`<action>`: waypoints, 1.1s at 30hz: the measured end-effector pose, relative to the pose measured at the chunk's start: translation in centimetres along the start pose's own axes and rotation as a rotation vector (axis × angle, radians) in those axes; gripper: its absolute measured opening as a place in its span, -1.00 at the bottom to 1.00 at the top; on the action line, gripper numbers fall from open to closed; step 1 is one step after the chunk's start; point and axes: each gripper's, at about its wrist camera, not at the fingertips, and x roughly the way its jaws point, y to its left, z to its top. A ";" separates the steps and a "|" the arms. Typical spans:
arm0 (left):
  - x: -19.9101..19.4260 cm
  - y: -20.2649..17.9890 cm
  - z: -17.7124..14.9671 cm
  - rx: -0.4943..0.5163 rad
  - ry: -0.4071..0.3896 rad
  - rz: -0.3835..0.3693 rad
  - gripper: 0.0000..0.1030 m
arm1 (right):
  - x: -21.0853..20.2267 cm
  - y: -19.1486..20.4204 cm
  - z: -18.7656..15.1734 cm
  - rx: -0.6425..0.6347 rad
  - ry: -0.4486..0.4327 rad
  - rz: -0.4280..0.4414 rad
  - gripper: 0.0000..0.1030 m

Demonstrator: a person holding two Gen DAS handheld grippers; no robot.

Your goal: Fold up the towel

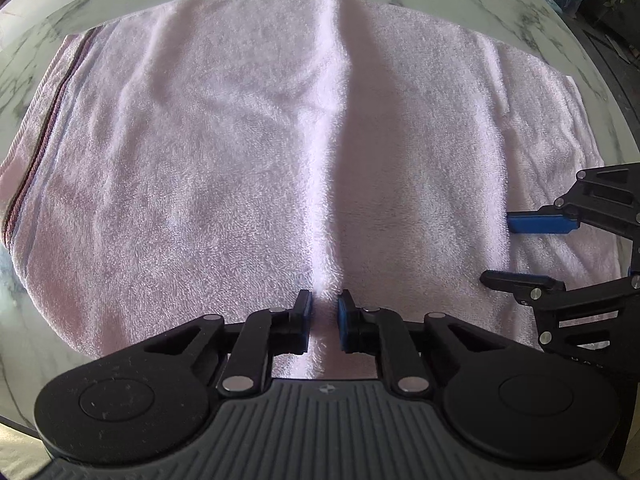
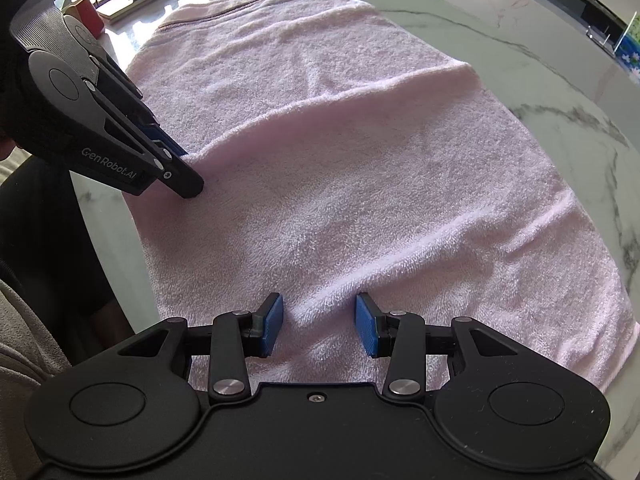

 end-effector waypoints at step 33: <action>-2.3 0.5 -6.7 0.058 -0.087 -0.019 -0.90 | 1.0 -1.7 7.9 -0.399 0.346 0.020 -0.25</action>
